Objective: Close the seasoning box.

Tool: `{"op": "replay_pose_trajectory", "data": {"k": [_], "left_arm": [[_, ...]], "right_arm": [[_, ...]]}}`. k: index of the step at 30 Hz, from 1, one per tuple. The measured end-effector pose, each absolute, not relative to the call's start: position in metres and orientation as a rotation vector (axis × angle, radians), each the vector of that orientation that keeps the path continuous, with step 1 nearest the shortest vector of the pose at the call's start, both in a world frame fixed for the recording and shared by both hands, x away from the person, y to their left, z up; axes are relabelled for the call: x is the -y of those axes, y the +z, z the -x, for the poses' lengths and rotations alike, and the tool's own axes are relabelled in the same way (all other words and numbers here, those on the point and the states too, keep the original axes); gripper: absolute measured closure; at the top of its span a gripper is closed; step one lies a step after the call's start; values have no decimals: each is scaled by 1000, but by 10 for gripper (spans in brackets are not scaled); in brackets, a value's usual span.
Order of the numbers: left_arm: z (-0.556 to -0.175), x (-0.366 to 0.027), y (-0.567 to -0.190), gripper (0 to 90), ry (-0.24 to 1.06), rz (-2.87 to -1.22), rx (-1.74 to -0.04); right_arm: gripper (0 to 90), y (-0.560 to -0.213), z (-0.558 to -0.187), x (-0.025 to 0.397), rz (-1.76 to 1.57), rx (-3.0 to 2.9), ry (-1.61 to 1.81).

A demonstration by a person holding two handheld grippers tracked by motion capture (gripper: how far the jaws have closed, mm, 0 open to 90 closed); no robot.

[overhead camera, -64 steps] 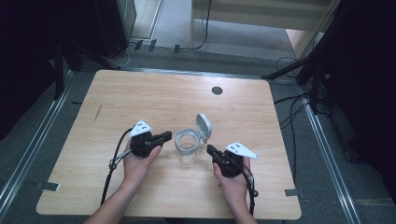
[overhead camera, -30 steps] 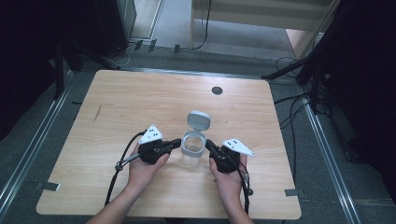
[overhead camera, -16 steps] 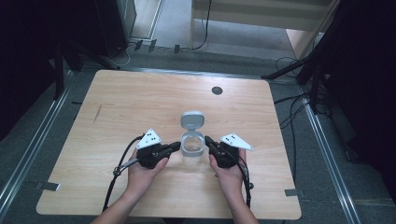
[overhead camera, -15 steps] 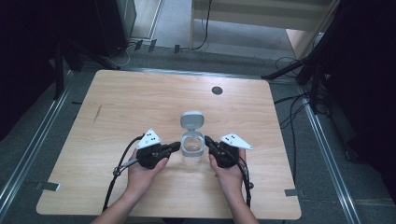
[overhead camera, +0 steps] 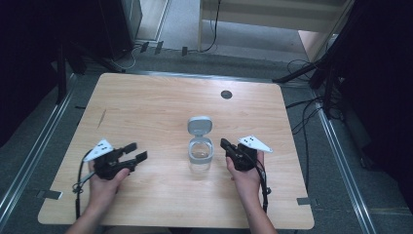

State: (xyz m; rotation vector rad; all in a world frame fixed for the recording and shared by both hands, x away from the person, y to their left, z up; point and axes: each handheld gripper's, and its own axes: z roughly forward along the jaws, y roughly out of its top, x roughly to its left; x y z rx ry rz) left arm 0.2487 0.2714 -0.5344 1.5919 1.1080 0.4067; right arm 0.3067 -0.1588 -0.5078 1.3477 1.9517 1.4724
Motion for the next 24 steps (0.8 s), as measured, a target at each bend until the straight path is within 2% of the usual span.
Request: {"op": "replay_pose_trajectory", "data": {"k": [5,8,11,16,24], "left_arm": [[-232,-323,-541,199,496,-1540,-1215],[-225,-336,-546,188,541,-1555,-1247],[-224,-335,-547,186,547,-1549,-1243],[-228,-321,-551,184,600,-1633,-1238],[-230,-327,-552,180,556,-1584,-1251]], "right_arm": [[900,-497,-317,159,-1346,-1944,1474],[900,-492,-322,157,-1337,-1951,1478],[900,-487,-329,153,-1329,-1959,1483],[900,-480,-344,148,-1340,-1975,1497],[900,-468,-367,138,-1348,-1974,1552]]}}
